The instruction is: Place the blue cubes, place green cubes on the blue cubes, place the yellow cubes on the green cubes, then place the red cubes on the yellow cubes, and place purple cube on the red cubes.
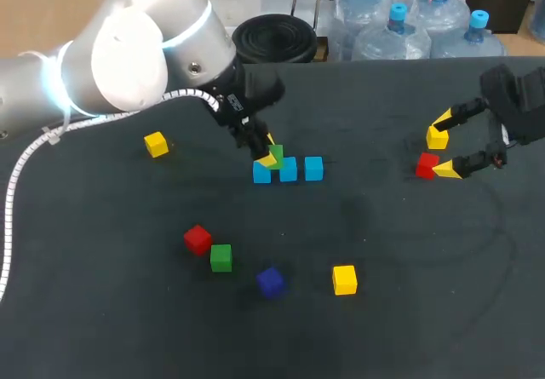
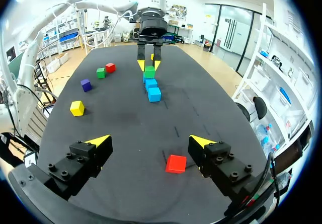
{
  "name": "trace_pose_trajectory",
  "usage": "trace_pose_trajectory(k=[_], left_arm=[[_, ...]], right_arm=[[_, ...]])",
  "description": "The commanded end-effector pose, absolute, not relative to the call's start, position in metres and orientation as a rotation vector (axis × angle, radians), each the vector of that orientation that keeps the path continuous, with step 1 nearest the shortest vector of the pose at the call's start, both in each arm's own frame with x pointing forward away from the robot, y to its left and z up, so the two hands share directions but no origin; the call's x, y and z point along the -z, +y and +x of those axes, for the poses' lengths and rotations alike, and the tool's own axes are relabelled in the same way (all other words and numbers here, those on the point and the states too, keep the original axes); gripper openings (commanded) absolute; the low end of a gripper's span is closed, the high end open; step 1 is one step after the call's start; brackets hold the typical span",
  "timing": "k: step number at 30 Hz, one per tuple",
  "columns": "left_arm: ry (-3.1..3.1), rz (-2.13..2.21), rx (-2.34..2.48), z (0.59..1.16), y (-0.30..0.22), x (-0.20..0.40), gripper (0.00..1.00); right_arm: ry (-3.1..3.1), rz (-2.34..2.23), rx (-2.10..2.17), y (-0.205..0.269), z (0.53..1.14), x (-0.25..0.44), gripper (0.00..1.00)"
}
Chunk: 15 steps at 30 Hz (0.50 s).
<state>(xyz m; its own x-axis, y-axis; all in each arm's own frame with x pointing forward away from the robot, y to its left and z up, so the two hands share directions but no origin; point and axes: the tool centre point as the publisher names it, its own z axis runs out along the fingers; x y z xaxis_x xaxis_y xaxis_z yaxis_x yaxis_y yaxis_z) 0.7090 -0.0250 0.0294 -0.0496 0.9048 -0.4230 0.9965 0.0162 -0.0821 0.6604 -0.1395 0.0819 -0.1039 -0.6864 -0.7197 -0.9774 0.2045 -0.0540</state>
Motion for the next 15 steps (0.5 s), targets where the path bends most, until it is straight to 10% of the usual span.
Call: trace_pose_trajectory(k=[1,15], left_arm=[[2.047,1.977,0.527,0.7103,-0.0255,-0.0296,0.00],[2.052,1.978,0.525,0.7107,-0.0249,-0.0287,0.00]], right_arm=[[1.860,-1.546,-0.598,-0.1395,0.6602,-0.0821,1.00],[1.860,-1.546,-0.598,-0.1395,0.6602,-0.0821,1.00]])
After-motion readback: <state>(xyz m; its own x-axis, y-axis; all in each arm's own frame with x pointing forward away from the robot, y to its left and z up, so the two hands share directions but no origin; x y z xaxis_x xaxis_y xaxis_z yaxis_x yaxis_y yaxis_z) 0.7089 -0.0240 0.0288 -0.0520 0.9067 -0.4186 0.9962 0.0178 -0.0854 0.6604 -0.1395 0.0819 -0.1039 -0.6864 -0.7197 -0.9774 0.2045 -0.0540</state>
